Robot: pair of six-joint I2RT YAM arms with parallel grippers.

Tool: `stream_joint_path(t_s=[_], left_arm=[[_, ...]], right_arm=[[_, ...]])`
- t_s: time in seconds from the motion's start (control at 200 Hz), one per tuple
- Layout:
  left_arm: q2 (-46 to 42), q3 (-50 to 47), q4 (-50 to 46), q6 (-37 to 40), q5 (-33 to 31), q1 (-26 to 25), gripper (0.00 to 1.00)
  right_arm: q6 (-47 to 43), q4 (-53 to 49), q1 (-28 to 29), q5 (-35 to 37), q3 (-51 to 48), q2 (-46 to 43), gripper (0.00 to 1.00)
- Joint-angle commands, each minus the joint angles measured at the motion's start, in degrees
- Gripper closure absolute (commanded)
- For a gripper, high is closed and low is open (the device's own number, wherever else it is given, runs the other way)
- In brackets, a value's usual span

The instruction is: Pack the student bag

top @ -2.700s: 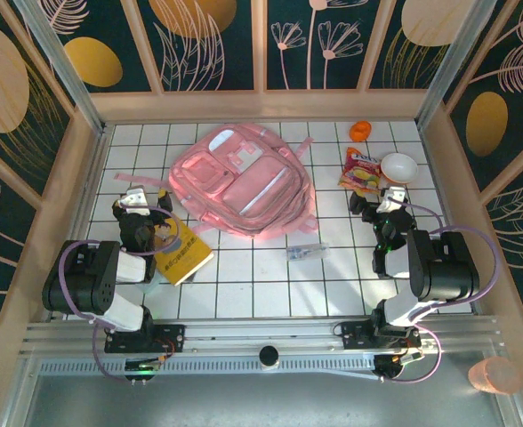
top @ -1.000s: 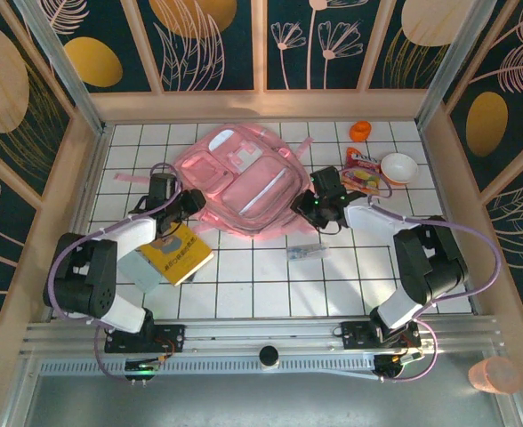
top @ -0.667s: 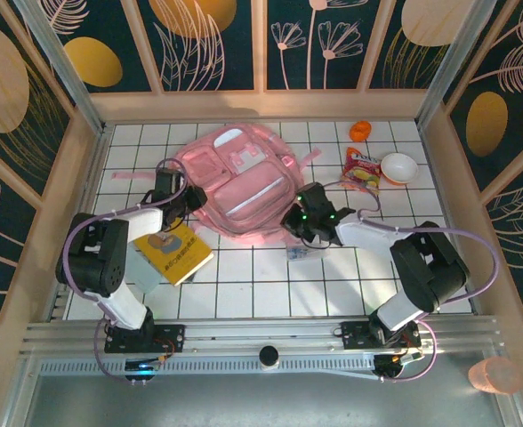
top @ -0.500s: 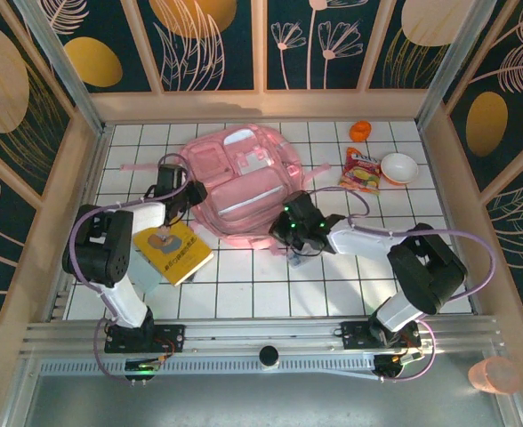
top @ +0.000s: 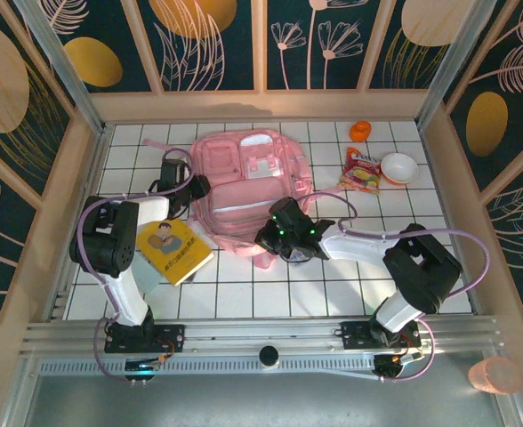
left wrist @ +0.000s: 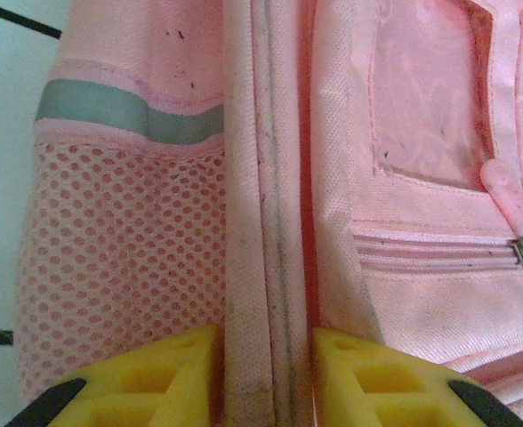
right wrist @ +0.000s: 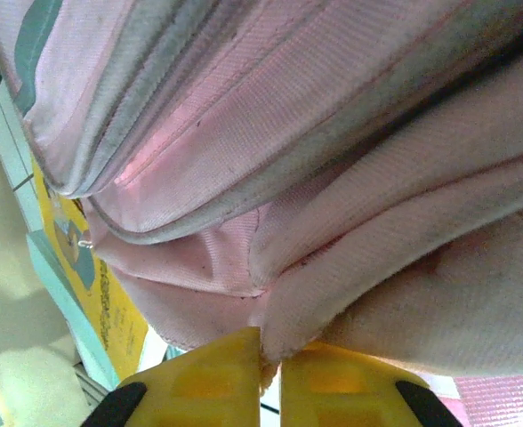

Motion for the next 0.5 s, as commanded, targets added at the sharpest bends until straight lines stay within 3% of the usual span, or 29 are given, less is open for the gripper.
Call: stream_joint_path(t_s=[0.0,0.19,0.28,0.395,0.495], left_arm=[[0.9,1.0,-0.6,1.3,2.9,-1.0,0.68],[-3.1,4.1,-6.8,7.8,0.8,-1.0,0.55],[-8.2,3.2,-7.6,12.5,-2.2,-1.3,0.56],[-14.5,2.8,-7.7,23.1,-5.5,-3.2,0.54],[-17.4,2.8,-8.7,34.4,-2.5,-6.0,0.51]], right_arm=[[0.8,1.9,1.4,-1.4,2.3,-0.6,0.81],[-0.1,-6.2,3.2,6.3,2.7,-8.2,0.65],[-2.1,-9.8,3.2,11.3,3.0,-13.7,0.61],[-7.7,-11.2,2.7,19.7,3.1,-20.3,0.56],[-15.3,-8.5,0.5,23.4,1.7,-24.6,0.55]])
